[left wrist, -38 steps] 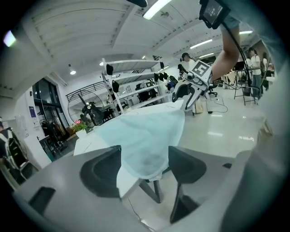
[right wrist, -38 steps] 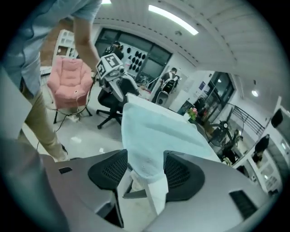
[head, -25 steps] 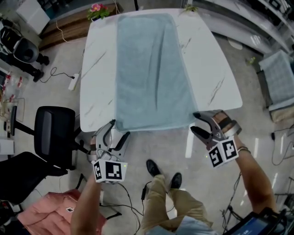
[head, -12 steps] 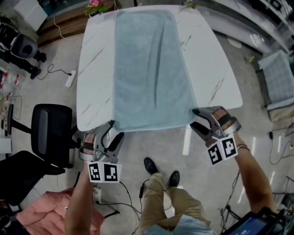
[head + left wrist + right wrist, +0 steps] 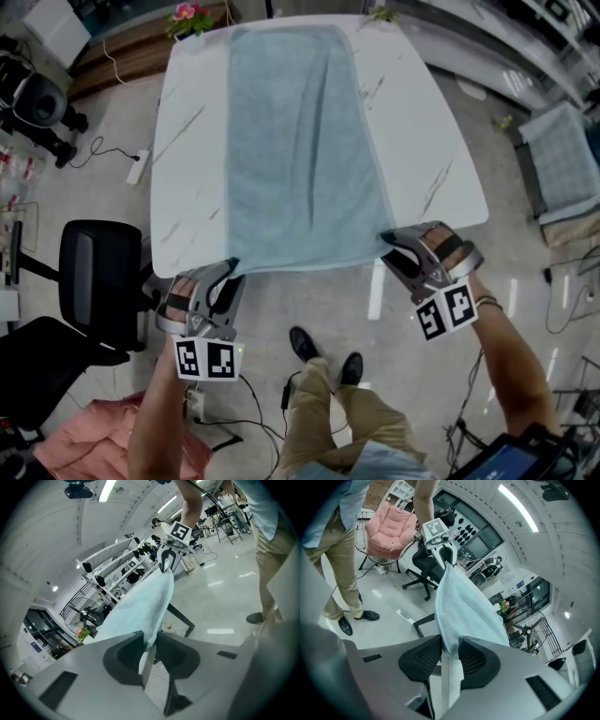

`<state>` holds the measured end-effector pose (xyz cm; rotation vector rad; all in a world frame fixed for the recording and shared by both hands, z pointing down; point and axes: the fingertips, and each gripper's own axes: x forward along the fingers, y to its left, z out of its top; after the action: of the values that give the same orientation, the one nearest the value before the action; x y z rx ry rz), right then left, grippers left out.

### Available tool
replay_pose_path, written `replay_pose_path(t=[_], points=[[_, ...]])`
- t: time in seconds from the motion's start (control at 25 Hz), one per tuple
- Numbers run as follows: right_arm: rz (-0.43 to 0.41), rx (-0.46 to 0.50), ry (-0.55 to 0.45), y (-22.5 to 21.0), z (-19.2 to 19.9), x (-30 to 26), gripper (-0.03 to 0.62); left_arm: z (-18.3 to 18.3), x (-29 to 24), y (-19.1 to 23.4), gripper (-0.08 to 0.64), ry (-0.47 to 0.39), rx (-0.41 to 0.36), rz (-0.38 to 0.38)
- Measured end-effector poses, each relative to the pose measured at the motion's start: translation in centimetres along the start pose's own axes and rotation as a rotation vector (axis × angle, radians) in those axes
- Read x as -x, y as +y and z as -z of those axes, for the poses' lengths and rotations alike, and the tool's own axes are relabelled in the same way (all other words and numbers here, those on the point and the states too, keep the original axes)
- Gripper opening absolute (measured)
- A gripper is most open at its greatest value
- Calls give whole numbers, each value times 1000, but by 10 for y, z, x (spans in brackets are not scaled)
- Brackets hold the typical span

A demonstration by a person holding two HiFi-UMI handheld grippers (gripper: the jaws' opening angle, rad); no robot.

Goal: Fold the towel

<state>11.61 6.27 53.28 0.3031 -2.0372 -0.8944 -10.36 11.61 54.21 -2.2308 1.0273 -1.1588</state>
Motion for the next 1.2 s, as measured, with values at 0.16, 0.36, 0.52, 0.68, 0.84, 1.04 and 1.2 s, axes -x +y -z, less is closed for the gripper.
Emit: replay_pose_path(t=[0.16,0.36,0.52,0.68,0.84,1.04,1.2], points=[[-8,2,-10,3,0,-1,75,-2,-1,0,75,-5,8,18],[14,-37,-22,0,-3,9,32,-8,10,4,48,-1,42,42],[54,-51,-44,-9,-13,35,31,-23,29,12,41,-22,108,57],[101,-59,-58,-23,-25,69,31,-50,53,23,40,-45,122,50],[141,-57,-70,-37,-38,105,31,-78,78,37,39,-64,143,31],[170,-63,-86,-44,-55,149,29,-108,109,41,39,-82,173,12],[186,-76,-98,-41,-68,180,29,-124,135,35,39,-82,176,4]])
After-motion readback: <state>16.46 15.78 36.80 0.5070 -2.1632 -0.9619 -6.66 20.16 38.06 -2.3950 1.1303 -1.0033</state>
